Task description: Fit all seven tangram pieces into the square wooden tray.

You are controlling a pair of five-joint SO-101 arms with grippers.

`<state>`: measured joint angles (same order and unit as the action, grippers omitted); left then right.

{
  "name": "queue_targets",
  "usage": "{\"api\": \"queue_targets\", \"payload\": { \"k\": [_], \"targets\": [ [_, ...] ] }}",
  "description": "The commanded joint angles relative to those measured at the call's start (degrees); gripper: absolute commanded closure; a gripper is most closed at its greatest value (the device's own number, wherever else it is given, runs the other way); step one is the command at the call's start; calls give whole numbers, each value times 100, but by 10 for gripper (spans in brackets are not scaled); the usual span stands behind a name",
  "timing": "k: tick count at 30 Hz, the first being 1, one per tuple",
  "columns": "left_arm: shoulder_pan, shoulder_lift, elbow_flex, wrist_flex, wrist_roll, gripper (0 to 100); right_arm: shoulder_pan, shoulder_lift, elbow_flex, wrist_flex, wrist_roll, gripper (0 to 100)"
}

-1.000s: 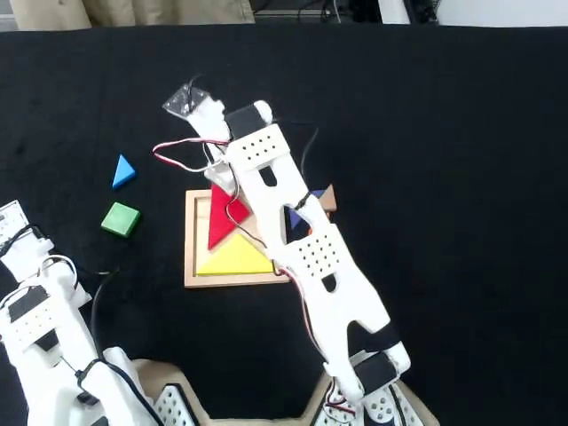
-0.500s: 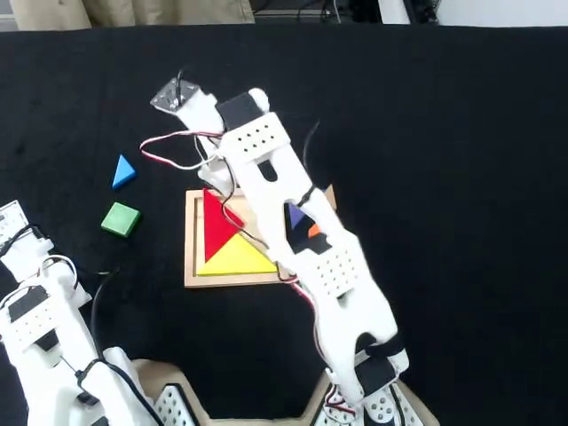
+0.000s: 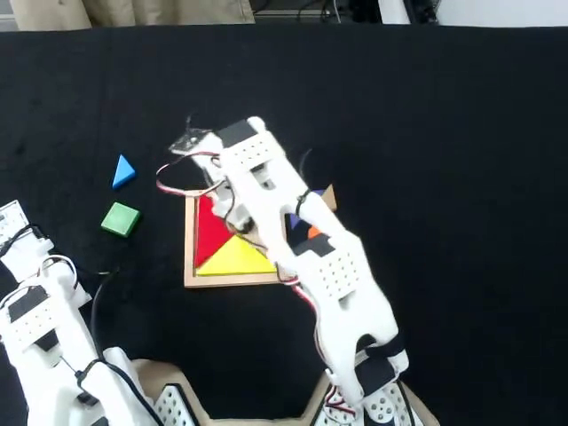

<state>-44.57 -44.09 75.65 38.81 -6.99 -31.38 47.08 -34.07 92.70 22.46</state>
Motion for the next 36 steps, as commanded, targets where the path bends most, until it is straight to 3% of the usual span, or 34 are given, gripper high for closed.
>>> {"api": "queue_targets", "payload": {
  "k": [1,11,20,27,36],
  "targets": [
    [75,-105,-13,-105,-62,970,-273,-708,31,-79,-9,988],
    [75,-105,-13,-114,-62,970,273,-1130,145,-554,-35,988],
    [75,-105,-13,-114,-62,970,-510,-558,585,-923,-26,988],
    [75,-105,-13,-114,-62,970,97,-1077,365,-818,-35,988],
    [75,-105,-22,-114,-62,970,571,-585,840,-1811,-35,988]
  ]
}}
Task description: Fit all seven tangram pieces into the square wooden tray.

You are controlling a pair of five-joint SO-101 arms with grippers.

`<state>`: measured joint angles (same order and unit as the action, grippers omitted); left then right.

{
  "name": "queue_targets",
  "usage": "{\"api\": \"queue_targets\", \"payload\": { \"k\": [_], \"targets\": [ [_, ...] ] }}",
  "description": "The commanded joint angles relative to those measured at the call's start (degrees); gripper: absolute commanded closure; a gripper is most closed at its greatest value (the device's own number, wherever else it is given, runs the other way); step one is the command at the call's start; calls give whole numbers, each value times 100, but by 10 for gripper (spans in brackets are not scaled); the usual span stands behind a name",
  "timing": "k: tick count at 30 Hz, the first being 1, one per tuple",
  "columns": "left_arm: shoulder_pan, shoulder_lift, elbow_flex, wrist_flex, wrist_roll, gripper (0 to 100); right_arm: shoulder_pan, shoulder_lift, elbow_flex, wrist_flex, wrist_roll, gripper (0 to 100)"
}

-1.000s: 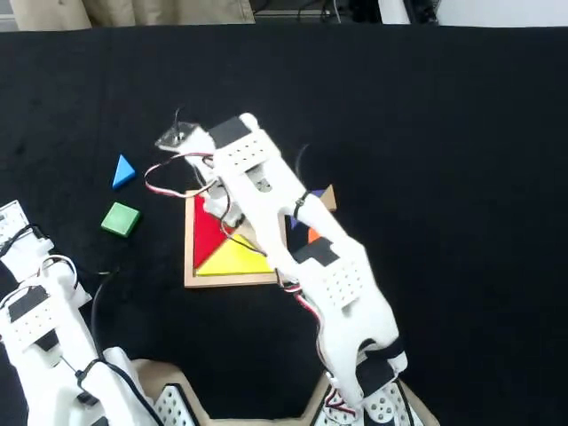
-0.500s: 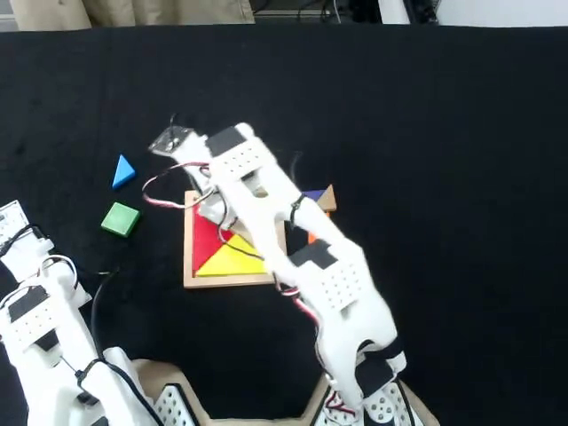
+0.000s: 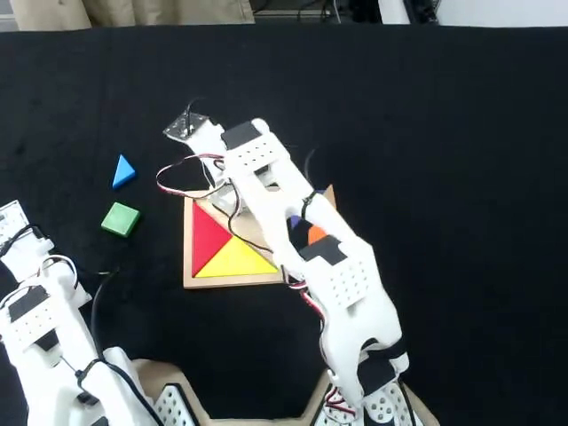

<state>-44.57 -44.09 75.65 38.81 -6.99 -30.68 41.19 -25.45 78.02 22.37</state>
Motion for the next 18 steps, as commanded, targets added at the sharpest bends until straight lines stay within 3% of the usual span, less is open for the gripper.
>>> {"api": "queue_targets", "payload": {
  "k": [1,6,10,18],
  "targets": [
    [75,-105,-22,-114,-62,970,633,31,-22,-387,-35,988],
    [75,-105,-22,-114,-62,970,1108,31,-22,-378,-35,988],
    [84,-105,-22,-114,-53,970,1011,-207,-145,-26,-9,988],
    [84,-105,-22,-114,-44,970,1257,-2484,-1780,1943,132,988]
  ]
}}
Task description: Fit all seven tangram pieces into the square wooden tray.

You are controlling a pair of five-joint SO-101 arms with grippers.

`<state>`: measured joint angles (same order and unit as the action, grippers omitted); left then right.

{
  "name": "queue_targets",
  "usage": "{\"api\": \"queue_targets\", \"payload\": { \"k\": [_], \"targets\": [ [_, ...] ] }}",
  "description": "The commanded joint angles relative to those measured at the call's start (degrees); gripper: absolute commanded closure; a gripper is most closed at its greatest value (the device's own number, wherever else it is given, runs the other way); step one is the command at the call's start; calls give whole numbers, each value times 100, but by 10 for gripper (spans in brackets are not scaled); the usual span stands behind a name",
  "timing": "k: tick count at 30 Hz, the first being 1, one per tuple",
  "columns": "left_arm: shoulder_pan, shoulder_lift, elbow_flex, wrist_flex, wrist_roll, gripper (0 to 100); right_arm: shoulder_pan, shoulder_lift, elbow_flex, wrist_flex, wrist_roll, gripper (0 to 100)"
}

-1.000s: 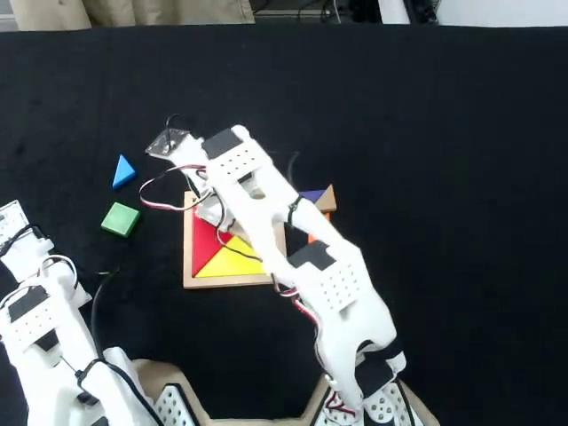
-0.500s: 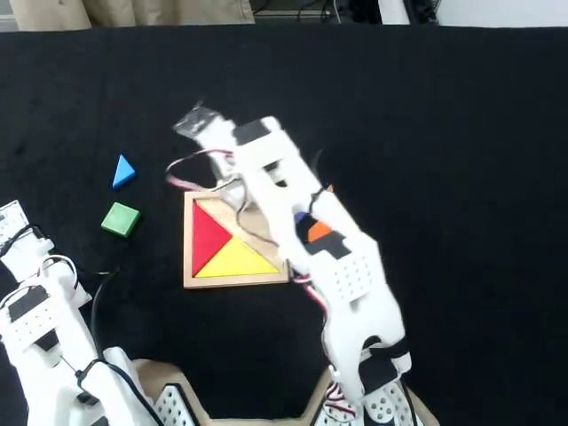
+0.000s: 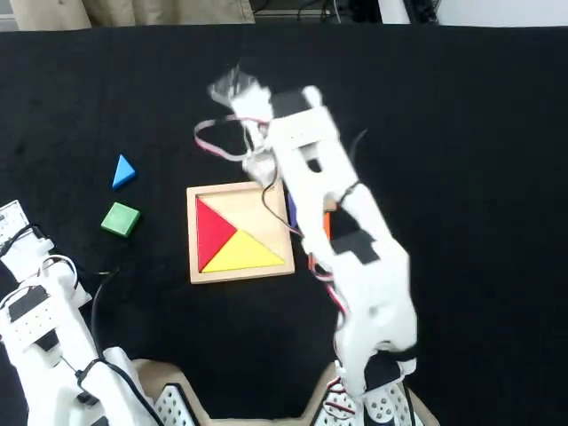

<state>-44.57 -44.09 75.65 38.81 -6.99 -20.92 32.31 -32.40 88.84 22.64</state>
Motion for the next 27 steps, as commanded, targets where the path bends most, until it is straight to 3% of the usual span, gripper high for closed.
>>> {"api": "queue_targets", "payload": {
  "k": [1,5,7,11,14,20,23,27],
  "targets": [
    [84,-105,-31,-114,-44,970,290,-1868,-1218,941,79,988],
    [75,-105,-75,-114,-35,970,352,-2642,-804,1178,-246,987],
    [75,-105,-75,-114,-35,970,712,-2941,-268,1204,-387,987],
    [110,-105,-75,-105,-35,970,1477,-3451,1332,993,-835,987],
    [347,-105,-31,-105,-53,970,1767,-4075,2958,378,-756,988],
    [435,-105,-22,-105,-35,970,1697,-5851,6484,-1899,-615,987],
    [435,-105,-13,-105,-35,970,1451,-6070,7020,-2004,-677,965],
    [444,-105,-13,-105,-53,970,967,-5684,7064,-1864,-1169,853]
  ]
}}
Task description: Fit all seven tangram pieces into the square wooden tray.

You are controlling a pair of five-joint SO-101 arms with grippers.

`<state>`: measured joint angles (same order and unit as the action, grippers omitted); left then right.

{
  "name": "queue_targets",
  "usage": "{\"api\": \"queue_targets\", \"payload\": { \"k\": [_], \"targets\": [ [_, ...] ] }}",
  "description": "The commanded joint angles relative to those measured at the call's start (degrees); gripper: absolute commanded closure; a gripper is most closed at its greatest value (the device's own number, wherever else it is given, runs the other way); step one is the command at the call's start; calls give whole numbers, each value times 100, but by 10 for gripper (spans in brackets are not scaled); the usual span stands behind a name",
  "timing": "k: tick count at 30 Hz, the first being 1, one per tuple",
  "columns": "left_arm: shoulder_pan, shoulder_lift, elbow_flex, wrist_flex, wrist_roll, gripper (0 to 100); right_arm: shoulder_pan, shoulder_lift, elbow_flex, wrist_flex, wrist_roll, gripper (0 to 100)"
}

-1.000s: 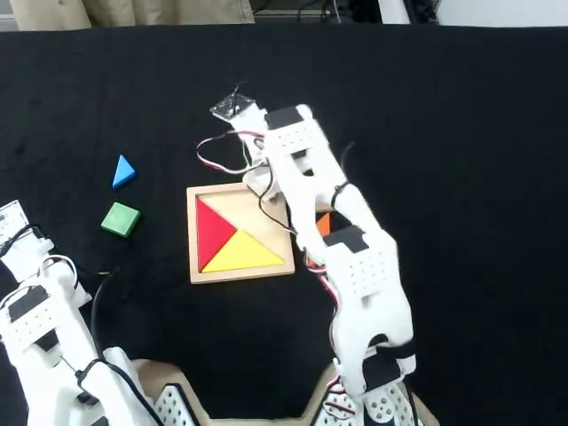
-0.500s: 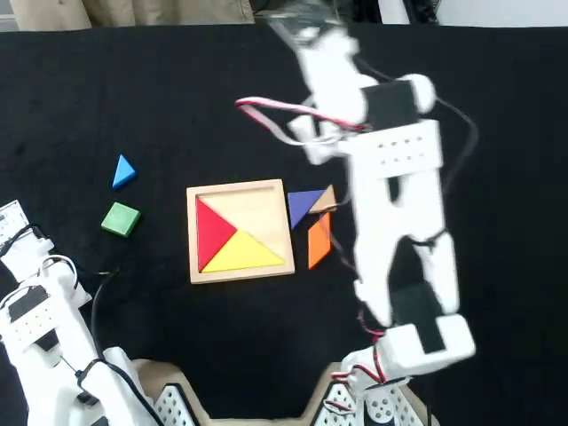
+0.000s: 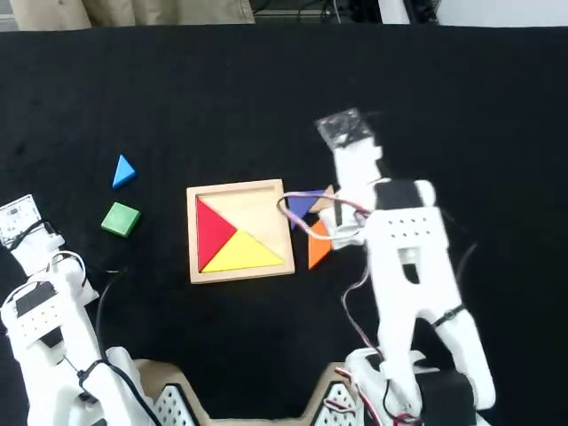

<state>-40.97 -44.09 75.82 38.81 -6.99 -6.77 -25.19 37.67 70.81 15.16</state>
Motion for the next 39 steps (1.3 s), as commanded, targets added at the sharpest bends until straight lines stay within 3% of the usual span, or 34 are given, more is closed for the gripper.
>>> {"api": "queue_targets", "payload": {
  "k": [1,7,16,29,39],
  "targets": [
    [84,-97,-31,-105,-53,970,-571,224,31,-105,-554,838],
    [57,-97,57,-202,-70,970,-1108,1455,-259,-598,-985,833],
    [57,-97,66,-237,-70,970,-651,2870,-822,-879,-993,832],
    [66,-97,66,-237,-70,970,-607,2967,-822,-1125,-993,835],
    [75,-97,66,-237,-70,970,62,2914,-831,-1090,-624,864]
  ]
}}
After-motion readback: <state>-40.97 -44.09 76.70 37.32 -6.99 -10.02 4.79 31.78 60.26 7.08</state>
